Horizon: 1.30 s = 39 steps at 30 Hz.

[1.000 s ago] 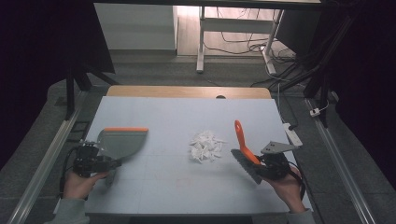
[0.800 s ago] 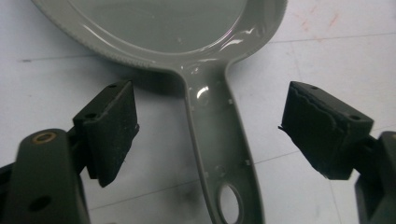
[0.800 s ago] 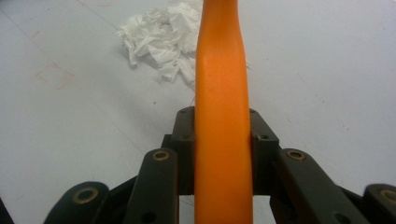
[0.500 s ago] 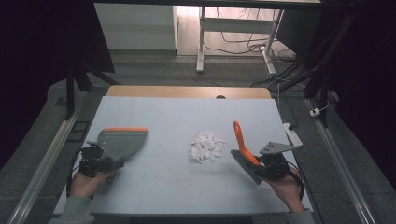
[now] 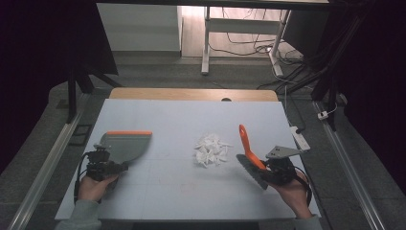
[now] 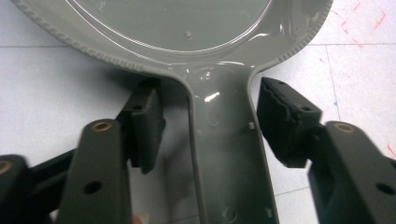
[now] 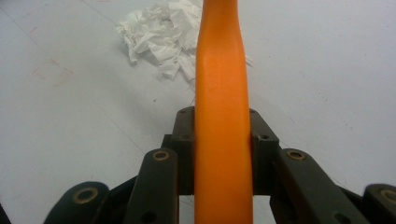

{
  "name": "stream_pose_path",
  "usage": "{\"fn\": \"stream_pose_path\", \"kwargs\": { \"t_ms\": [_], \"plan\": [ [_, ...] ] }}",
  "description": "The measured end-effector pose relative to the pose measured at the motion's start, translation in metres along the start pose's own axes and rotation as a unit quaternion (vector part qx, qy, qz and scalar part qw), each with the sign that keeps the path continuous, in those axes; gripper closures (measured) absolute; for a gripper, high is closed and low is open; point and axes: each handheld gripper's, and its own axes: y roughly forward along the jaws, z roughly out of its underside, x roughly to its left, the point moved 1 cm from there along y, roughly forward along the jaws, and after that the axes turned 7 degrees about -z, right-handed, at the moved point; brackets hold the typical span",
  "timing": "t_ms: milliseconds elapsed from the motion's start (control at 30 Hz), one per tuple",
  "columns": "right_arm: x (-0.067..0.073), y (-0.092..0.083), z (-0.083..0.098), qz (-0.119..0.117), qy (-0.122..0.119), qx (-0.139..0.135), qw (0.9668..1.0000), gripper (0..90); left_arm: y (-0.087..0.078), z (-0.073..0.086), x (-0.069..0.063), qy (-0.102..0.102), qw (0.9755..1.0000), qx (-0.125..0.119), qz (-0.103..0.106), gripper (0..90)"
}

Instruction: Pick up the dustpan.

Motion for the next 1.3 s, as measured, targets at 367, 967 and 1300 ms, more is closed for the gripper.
{"fn": "stream_pose_path", "kwargs": {
  "t_ms": [367, 967, 1300],
  "plan": [
    [-0.0005, 0.0007, 0.0003, 0.001, 0.001, 0.000, 1.0000, 70.6, 0.0018, -0.0008, 0.0004, -0.010, 0.9998, -0.006, 0.014, 58.8],
    [-0.0006, -0.0002, 0.0003, 0.001, 0.002, -0.002, 1.0000, 70.7, 0.0014, 0.0008, 0.0065, -0.017, 0.9993, -0.024, 0.025, 61.5],
    [-0.0009, -0.0007, 0.0002, 0.001, 0.001, -0.004, 1.0000, 70.7, -0.0016, 0.0016, 0.0085, -0.005, 0.9987, -0.039, 0.032, 61.5]
  ]
}}
